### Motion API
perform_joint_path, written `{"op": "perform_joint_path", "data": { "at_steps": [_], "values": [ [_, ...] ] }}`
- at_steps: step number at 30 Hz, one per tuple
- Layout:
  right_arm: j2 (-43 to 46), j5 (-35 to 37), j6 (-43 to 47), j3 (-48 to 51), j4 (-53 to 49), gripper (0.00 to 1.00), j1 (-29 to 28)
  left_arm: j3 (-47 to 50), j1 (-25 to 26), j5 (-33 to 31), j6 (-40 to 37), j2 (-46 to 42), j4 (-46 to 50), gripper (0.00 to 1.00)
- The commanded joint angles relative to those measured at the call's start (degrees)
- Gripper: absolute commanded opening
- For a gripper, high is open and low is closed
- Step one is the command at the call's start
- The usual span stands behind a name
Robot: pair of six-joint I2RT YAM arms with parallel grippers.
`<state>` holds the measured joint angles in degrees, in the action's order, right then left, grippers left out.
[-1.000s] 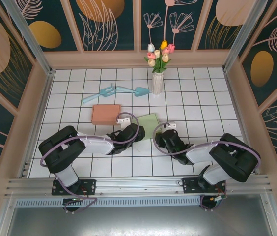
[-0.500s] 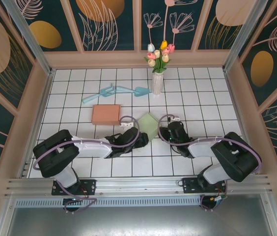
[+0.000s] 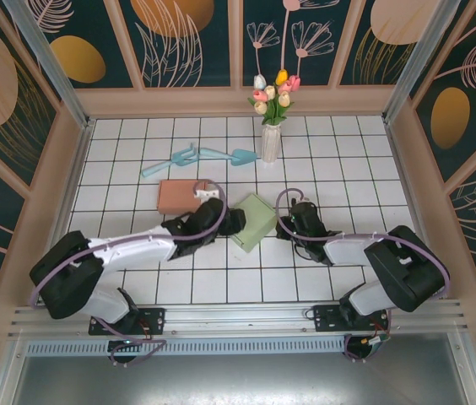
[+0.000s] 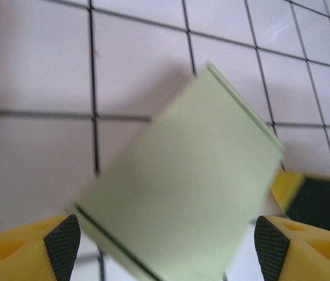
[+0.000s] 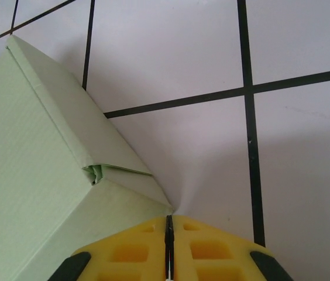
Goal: Fold the paper box
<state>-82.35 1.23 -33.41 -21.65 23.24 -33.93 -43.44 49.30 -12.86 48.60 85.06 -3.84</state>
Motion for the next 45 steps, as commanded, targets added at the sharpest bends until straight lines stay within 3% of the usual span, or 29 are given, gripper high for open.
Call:
{"op": "perform_joint_path", "data": {
  "at_steps": [1, 5, 9, 15, 21, 27, 33, 40, 45],
  "values": [
    [-0.7, -3.0, -0.7, -1.6, -1.4, 0.10, 0.5, -3.8, -4.2, 5.7, -9.9, 6.2, -4.1, 0.79],
    [-2.2, -4.5, -0.5, -2.2, -1.1, 0.08, 1.4, -11.0, -4.5, 10.5, -14.1, 15.1, -6.1, 0.79],
    [-4.2, -6.1, 0.1, -2.7, 0.6, 0.08, 2.0, -16.0, -4.5, 9.8, -13.6, 22.0, -5.1, 0.76],
    [-7.7, -10.3, 3.8, -2.9, 6.4, 0.08, 2.2, -12.6, -3.6, 18.3, -9.5, 23.6, -16.7, 0.74],
    [-7.3, -19.0, 4.0, -2.6, 14.9, 0.09, 2.3, -14.4, 1.9, 22.1, -7.1, 25.8, -17.7, 0.74],
    [1.4, -9.0, 3.0, -2.2, 3.3, 0.09, 2.2, -13.0, -1.8, 13.7, -3.4, 22.2, -11.2, 0.75],
    [15.8, 0.4, -0.2, 2.9, -9.0, 0.09, 2.3, -10.1, -4.6, 7.7, -3.9, 17.1, -6.2, 0.78],
    [32.2, -2.5, -3.4, 11.3, -13.8, 0.08, 1.7, -2.6, -4.4, 8.9, -1.0, 11.2, -7.9, 0.77],
    [33.5, -3.9, -5.9, 14.9, -9.5, 0.08, -2.8, 2.7, -3.1, 11.7, 0.3, 9.5, -12.4, 0.76]
  ]
}}
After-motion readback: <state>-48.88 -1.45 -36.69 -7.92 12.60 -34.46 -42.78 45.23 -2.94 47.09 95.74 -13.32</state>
